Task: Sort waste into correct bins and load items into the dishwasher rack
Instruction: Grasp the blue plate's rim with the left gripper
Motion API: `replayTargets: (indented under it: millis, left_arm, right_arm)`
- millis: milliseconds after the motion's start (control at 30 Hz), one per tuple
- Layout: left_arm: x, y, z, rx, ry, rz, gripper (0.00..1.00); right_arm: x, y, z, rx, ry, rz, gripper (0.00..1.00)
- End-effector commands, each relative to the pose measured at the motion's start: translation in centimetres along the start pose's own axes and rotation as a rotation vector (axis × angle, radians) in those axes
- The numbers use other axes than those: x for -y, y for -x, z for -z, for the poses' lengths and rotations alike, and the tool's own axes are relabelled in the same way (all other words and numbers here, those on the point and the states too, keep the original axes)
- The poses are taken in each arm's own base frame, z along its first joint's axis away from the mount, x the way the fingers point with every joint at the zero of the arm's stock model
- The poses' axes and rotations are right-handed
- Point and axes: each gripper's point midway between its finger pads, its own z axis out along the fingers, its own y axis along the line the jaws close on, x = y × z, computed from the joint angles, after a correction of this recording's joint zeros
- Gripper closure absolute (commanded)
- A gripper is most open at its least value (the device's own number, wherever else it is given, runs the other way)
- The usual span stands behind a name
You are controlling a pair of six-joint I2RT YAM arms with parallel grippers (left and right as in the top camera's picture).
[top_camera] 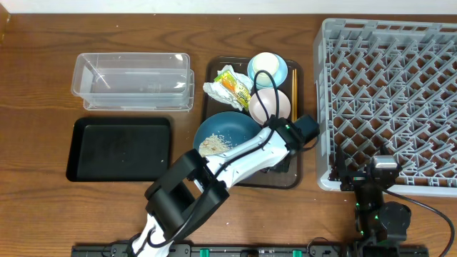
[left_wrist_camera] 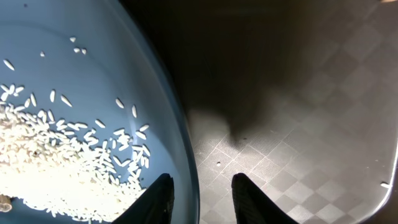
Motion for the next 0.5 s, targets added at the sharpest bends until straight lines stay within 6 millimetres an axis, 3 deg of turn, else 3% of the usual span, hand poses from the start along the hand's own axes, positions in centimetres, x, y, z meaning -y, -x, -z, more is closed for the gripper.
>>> replayTargets:
  millis: [0, 400, 467]
  left_arm:
    - [-0.59, -0.38, -0.52, -0.004, 0.027, 0.009, 0.67]
    - [-0.92, -0.78, -0.74, -0.016, 0.038, 0.007, 0.81]
    - [-1.14, -1.01, -0.57, -0.027, 0.047, 0.004, 0.90]
  right_arm:
    - [0.11, -0.15, 0.00, -0.005, -0.002, 0.012, 0.01]
    - [0.11, -0.15, 0.00, -0.005, -0.002, 0.012, 0.01]
    - [0.11, -0.15, 0.00, -0.005, -0.002, 0.012, 0.01]
